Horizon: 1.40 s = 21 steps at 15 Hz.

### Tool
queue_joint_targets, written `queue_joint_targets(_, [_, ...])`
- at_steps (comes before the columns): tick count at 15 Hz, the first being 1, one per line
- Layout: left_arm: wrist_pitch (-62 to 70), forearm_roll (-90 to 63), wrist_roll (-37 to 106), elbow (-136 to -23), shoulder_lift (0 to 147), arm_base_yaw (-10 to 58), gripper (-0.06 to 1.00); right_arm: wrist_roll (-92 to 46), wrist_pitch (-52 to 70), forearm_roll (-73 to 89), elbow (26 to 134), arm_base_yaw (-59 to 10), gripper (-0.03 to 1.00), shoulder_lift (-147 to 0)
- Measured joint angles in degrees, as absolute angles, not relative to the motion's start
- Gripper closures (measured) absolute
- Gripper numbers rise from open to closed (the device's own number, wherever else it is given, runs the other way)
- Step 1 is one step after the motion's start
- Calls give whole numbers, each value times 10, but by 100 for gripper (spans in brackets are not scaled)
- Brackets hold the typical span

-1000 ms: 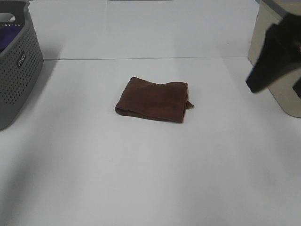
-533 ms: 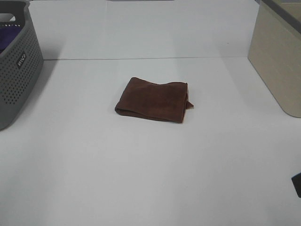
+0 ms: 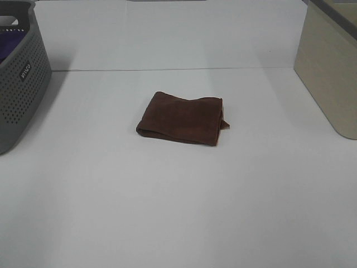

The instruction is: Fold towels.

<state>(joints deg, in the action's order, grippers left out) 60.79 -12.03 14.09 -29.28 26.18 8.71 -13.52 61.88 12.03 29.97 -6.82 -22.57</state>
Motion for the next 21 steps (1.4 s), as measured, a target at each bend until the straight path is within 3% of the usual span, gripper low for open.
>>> queue_joint_targets(13, [608,-124,143,-293,258,87,14,-135,623,120,298,-68,2,-221])
queue_joint_targets(18, [608,-124,143,-293,163,87,14,-135,623,120,298,-68,2,-207])
queue_joint_targets(21, [608,-124,143,-293,89,87,14,-135,623,121,297,-31,2,-149])
